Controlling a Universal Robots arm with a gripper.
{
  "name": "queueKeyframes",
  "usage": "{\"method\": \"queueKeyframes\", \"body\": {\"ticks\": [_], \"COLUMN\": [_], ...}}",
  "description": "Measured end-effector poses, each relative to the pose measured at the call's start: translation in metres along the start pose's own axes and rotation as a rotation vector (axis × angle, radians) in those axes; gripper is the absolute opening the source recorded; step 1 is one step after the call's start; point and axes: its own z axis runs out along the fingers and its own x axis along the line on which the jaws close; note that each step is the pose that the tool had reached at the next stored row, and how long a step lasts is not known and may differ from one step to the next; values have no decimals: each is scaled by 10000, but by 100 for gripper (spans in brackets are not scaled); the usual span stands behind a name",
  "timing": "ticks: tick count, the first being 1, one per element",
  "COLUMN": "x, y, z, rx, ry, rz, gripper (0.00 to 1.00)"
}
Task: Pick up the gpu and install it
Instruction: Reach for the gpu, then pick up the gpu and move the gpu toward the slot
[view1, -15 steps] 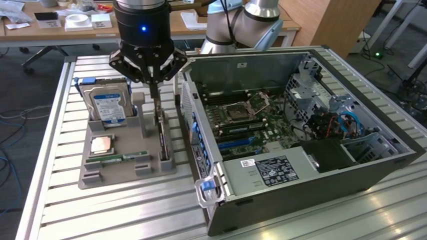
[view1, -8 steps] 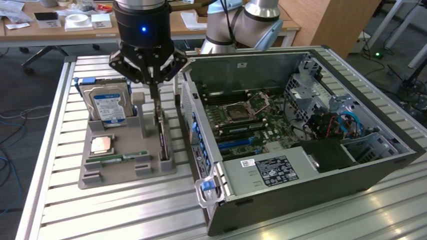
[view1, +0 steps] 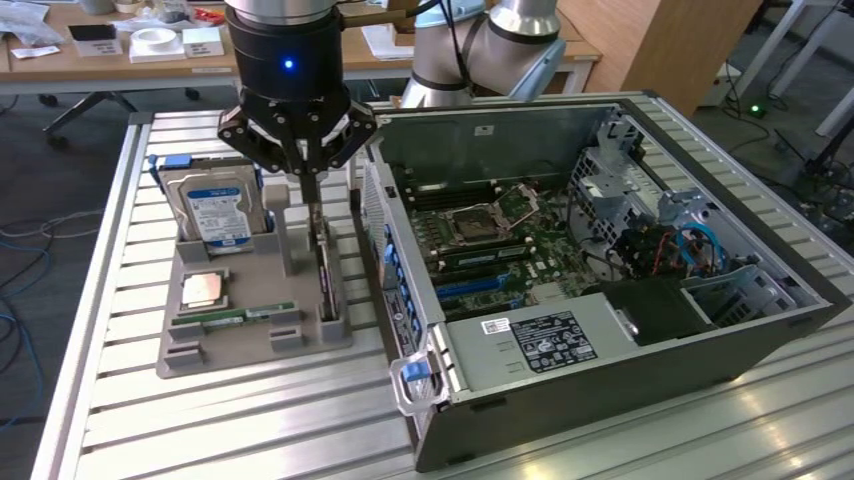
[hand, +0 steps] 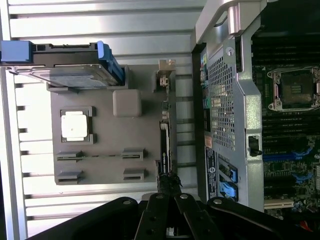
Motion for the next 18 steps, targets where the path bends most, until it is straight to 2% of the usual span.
{"method": "queueKeyframes", "body": {"ticks": [18], "x": [0], "y": [0], "z": [0], "rx": [1], "ry": [0], "rz": [-1], "gripper": [11]}}
